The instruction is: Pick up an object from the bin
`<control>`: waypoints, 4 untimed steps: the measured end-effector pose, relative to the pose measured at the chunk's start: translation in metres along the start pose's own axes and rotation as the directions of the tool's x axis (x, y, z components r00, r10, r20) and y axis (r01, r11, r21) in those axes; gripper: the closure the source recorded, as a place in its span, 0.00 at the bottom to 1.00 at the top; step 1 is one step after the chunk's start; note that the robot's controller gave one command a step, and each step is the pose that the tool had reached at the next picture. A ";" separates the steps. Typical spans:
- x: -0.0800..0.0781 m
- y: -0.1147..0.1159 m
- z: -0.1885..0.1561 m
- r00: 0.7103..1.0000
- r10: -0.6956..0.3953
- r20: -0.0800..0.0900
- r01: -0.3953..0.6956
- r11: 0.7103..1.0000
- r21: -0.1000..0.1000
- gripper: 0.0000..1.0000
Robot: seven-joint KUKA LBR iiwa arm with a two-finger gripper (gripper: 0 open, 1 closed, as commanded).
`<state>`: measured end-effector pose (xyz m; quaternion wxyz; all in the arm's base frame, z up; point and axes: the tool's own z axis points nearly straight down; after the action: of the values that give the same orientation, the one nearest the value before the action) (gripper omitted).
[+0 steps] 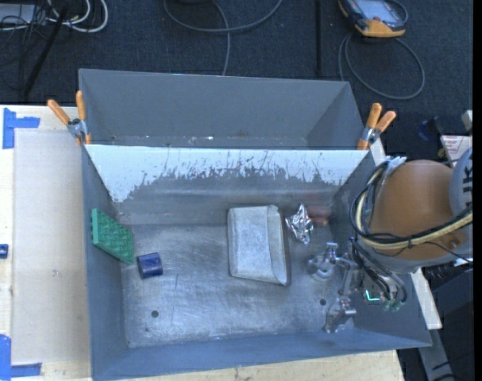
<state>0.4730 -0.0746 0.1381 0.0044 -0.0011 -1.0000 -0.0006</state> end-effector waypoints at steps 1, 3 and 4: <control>-0.079 -0.064 0.066 0.946 -0.325 0.010 0.325 0.946 0.003 0.00; -0.087 -0.064 0.035 0.551 -0.835 0.009 0.835 0.551 -0.003 0.00; -0.095 -0.046 0.064 0.388 -0.921 0.019 0.922 0.388 -0.002 0.00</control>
Offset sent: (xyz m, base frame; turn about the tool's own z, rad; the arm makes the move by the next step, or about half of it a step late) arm 0.0766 -0.0647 -0.0681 -0.3320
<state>0.5670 -0.1212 0.0736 -0.0040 0.5522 -0.8337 -0.0092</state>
